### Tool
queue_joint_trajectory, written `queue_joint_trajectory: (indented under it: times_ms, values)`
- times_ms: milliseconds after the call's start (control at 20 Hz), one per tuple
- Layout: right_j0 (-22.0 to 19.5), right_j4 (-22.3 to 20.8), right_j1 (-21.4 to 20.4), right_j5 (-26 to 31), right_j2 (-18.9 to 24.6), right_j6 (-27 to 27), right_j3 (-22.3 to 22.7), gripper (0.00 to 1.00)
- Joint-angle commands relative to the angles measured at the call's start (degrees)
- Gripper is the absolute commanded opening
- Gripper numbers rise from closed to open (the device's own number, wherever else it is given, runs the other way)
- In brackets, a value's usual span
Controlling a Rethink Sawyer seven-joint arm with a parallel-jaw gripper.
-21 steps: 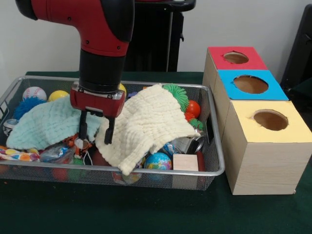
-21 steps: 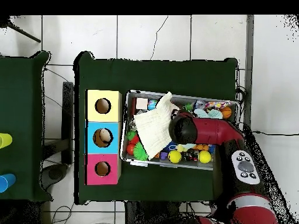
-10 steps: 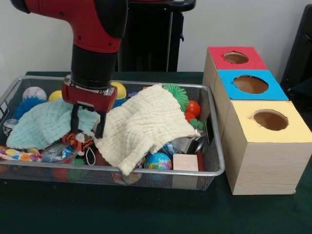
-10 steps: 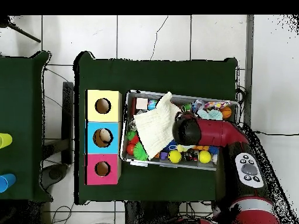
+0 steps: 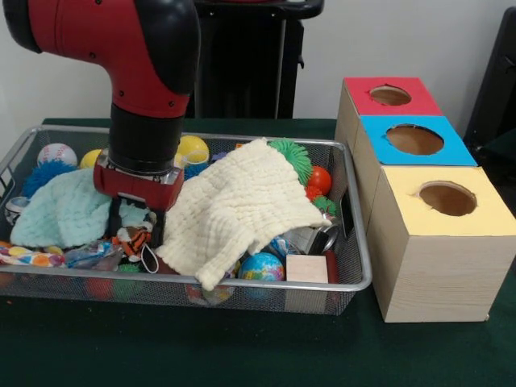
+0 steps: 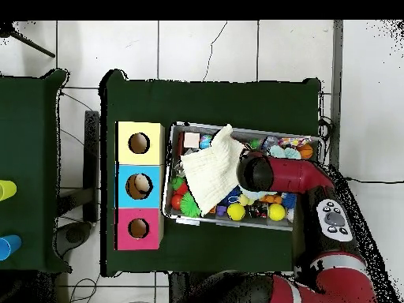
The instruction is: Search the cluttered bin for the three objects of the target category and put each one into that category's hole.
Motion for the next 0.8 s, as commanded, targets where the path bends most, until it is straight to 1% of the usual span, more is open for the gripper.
queue_joint_trajectory:
  times_ms: [50,200,300,400,450,550,700,800]
  values:
    - [-0.30,-0.29,9.68,-2.98,0.35,5.90,-3.59,1.00]
    - [-0.27,-0.22,10.55,-2.95,0.23,5.55,-4.83,1.00]
    - [-0.29,-0.82,10.49,-4.06,0.26,5.17,-4.86,1.00]
    - [0.24,-0.69,10.24,-3.82,-0.17,5.50,-5.12,1.00]
    - [0.50,-0.62,10.12,-3.70,-0.39,5.67,-5.25,0.00]
    - [0.87,-0.15,9.37,-1.73,-0.41,5.24,-5.06,0.00]
    - [0.77,0.35,7.23,0.52,1.15,3.06,-4.23,0.00]
    - [1.59,1.91,3.63,2.30,1.22,4.17,-2.15,0.00]
